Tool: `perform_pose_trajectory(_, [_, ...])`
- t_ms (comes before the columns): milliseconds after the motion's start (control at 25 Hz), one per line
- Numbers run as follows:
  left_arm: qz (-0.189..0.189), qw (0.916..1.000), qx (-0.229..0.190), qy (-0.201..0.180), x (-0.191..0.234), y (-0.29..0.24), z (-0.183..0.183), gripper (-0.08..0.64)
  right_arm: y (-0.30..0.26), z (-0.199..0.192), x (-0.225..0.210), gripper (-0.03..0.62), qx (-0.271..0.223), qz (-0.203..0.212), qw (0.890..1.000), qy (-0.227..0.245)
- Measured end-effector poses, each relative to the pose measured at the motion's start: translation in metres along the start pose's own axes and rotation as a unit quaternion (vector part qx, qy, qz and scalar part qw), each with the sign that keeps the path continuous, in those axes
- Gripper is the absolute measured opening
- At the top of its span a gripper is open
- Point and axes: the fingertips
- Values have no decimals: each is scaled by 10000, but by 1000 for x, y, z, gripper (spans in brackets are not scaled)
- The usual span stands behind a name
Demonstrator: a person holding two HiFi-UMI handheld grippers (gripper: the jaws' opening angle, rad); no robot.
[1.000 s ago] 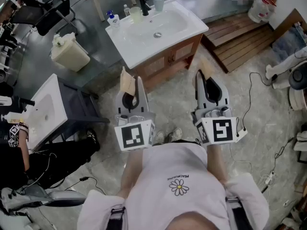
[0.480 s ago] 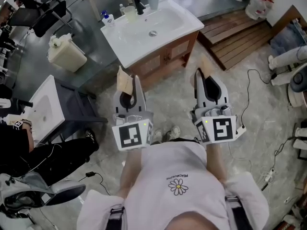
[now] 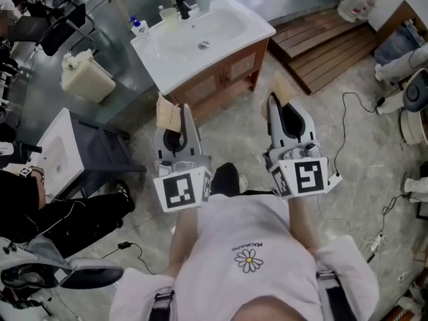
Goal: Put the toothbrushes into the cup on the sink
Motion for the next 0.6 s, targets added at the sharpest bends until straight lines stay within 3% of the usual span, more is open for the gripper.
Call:
perform_pose_trajectory(320, [41,9999,-156,-19,3,-27,4,14,-17,1,-9,26,-55,80,9999,52])
perform_pose_trajectory(600, [59,9994,-315,100,24,-96,-10,14,-72,-7,-32,26,-100,51,9998,191])
Point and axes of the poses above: the fingertips, and each gripper's own axes: y backward along the fingers, x to its left, z out of its top, and after that the axes turned 9 degrees about -y, right-handed
